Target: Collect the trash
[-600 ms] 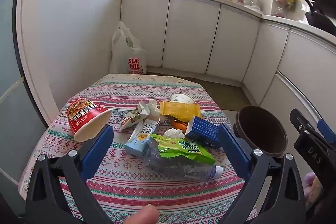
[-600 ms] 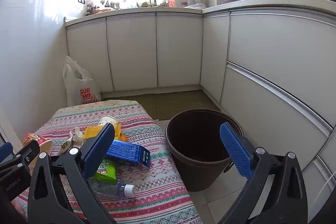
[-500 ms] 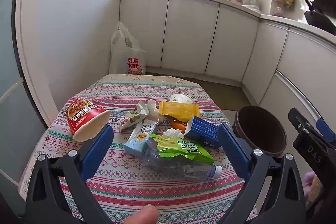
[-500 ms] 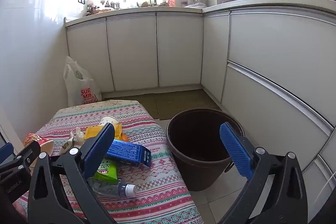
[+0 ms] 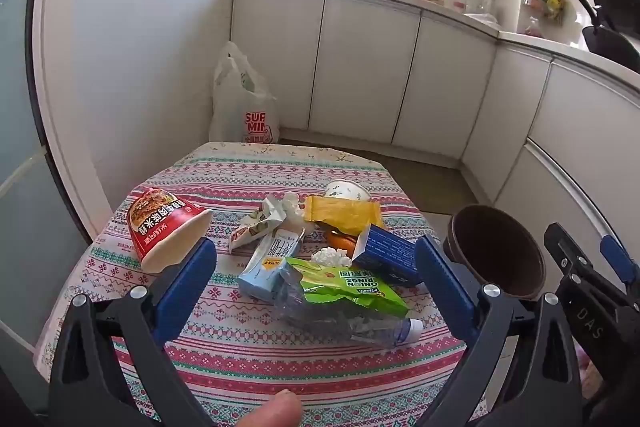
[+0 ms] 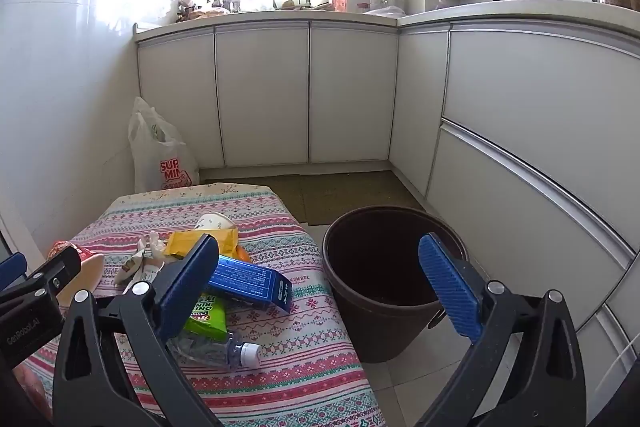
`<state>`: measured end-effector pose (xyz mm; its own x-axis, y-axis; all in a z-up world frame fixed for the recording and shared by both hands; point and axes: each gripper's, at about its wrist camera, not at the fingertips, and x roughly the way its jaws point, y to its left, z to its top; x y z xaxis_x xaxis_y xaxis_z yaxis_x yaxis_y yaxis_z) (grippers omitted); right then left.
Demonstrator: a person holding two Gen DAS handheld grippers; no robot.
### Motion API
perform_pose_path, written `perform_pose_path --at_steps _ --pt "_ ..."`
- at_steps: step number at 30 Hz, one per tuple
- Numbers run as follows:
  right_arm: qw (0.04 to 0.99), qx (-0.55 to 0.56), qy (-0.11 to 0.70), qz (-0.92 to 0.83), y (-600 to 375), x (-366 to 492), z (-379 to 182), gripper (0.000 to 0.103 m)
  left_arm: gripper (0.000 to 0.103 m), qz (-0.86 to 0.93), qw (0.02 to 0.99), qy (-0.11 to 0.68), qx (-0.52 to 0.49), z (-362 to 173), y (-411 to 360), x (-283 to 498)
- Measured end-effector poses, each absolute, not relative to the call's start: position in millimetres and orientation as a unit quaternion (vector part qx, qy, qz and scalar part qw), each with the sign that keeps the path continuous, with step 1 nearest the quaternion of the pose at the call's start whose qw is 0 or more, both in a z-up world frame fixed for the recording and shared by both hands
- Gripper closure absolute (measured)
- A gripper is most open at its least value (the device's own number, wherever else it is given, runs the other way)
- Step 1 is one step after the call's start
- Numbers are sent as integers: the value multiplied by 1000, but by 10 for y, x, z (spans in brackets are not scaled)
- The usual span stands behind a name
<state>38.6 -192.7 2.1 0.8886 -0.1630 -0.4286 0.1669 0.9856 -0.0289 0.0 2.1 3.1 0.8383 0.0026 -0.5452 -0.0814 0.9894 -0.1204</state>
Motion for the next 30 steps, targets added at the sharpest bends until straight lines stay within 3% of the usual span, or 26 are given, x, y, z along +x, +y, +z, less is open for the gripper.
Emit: perform_pose_path --at_steps 30 --pt "971 -6 231 -68 -1847 392 -21 7 7 23 954 290 -69 8 14 -8"
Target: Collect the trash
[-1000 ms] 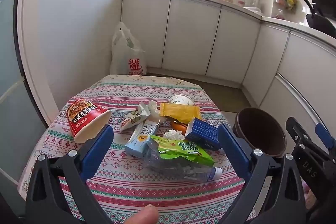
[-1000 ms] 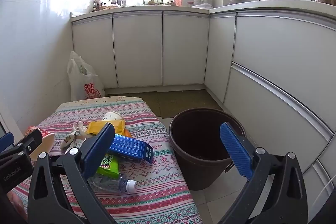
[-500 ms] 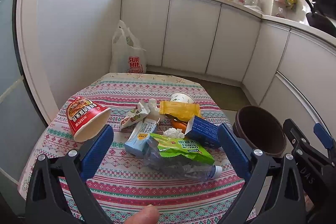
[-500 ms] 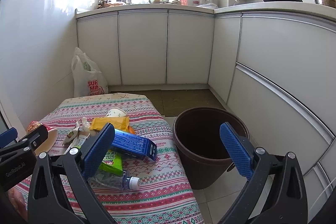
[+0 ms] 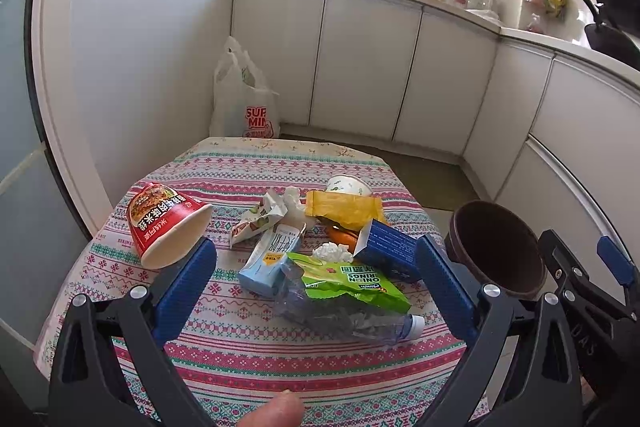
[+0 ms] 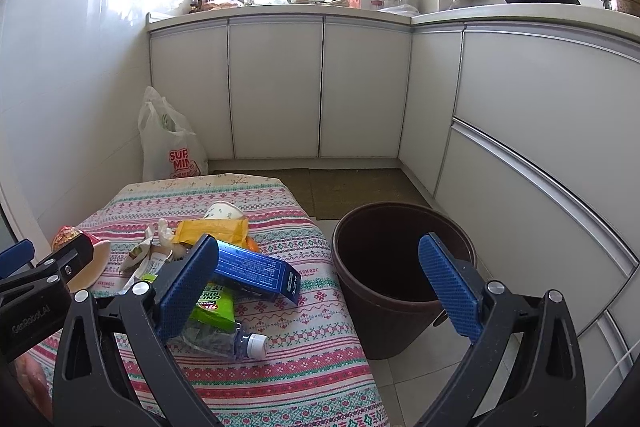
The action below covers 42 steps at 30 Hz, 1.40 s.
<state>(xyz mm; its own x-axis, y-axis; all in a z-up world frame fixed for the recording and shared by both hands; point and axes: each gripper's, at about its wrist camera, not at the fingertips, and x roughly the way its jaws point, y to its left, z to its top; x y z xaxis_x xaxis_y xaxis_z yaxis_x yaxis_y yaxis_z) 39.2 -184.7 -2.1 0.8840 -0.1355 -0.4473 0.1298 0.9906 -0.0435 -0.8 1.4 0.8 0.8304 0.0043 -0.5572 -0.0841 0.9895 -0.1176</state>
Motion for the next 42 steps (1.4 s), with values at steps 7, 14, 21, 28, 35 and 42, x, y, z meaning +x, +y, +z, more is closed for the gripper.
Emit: perform_pose_path --at_steps 7,14,21,28,35,42 --pt "971 -6 231 -68 -1849 393 -21 7 7 24 954 291 -68 2 10 -7" --pt "970 -4 232 -69 -1851 397 -27 7 7 23 954 291 -68 -3 14 -5" --pt "970 -5 232 -69 -1858 397 -28 7 7 24 954 292 -67 -12 13 -6" --pt "970 -3 232 -69 -1863 399 -39 7 7 24 954 292 -67 -14 14 -6" --pt "970 -2 233 -70 -1872 401 -49 7 7 24 954 292 -67 -16 16 -5" --pt "970 -2 233 -69 -1875 401 -49 7 7 24 954 293 -67 -36 13 -12"
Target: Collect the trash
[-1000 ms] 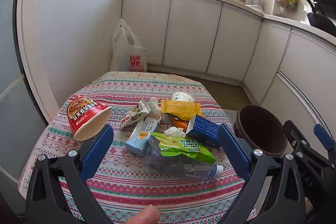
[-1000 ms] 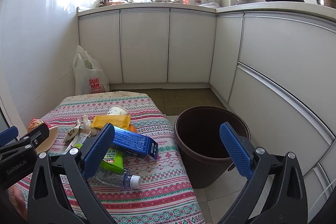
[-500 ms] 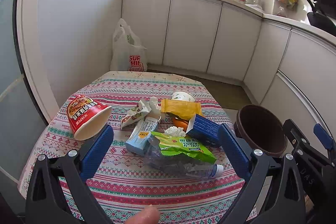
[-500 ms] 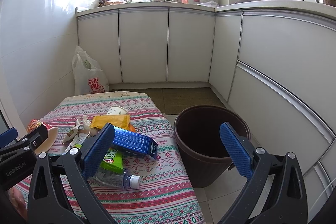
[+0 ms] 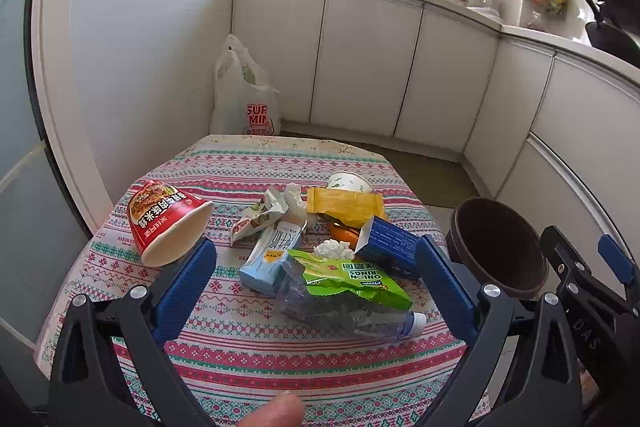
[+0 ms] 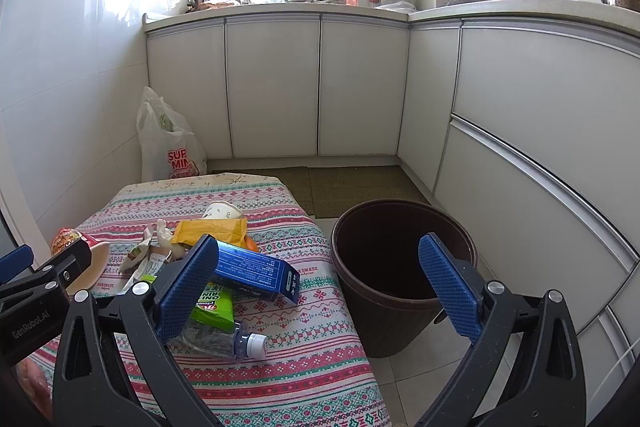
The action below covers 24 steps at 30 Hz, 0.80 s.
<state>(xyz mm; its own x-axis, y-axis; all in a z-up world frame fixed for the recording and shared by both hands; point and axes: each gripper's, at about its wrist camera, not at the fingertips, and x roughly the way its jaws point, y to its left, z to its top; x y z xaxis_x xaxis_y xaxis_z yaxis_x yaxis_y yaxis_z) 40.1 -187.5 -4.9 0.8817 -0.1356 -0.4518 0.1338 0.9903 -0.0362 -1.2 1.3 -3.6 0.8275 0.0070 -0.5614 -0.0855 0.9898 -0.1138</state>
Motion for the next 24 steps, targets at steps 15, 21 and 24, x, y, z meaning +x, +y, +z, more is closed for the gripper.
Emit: perform_pose_path --at_steps 15,21,24 --pt "970 -1 234 -70 -1884 402 -49 7 7 26 952 297 -69 -63 26 -15" --pt "970 -2 235 -70 -1881 403 -50 7 7 29 951 301 -69 -77 31 -2" --pt "969 1 237 -70 -1887 402 -64 7 7 30 950 304 -69 -78 31 8"
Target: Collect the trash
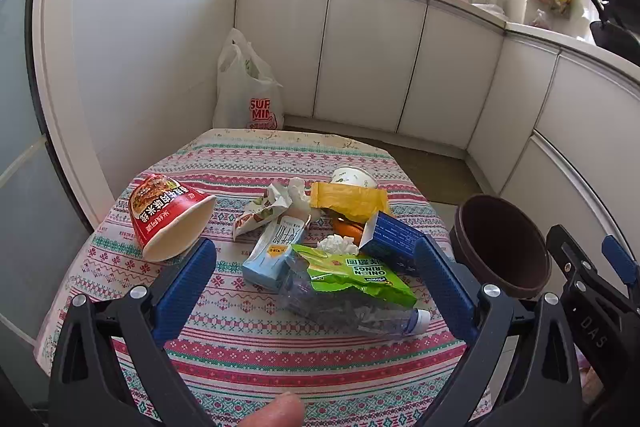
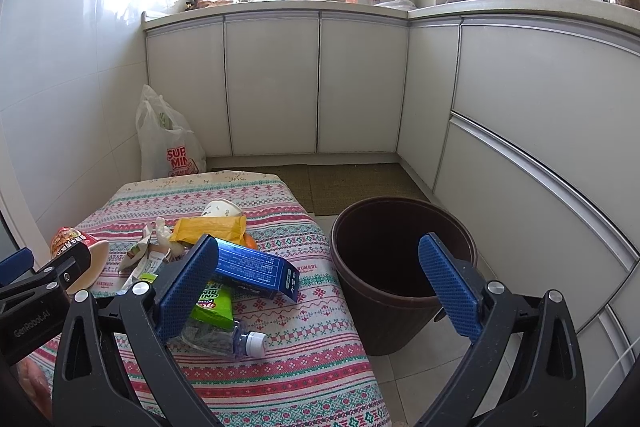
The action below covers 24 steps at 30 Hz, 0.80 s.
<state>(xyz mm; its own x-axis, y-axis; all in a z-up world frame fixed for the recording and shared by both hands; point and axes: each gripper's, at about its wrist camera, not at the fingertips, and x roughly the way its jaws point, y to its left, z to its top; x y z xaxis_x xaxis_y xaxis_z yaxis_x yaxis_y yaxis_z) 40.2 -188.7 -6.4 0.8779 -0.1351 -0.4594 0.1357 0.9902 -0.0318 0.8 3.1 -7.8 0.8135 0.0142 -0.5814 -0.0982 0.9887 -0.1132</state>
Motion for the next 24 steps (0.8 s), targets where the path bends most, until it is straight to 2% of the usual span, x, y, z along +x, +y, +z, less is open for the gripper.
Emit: perform_pose_path --at_steps 4,9,13,20,24 --pt "968 20 243 -63 -1940 423 -56 7 7 34 946 314 -71 -90 54 45" --pt "952 74 293 -40 -2065 583 -58 7 7 50 932 353 -73 -209 161 165" --pt "948 88 303 -33 -2057 680 68 7 7 60 916 388 -88 -314 333 282" --pt "948 96 303 -6 -1939 914 354 7 7 80 894 418 -140 -279 763 501" --pt "948 93 304 -9 -1954 1019 274 7 7 96 885 414 -190 -137 1153 671"
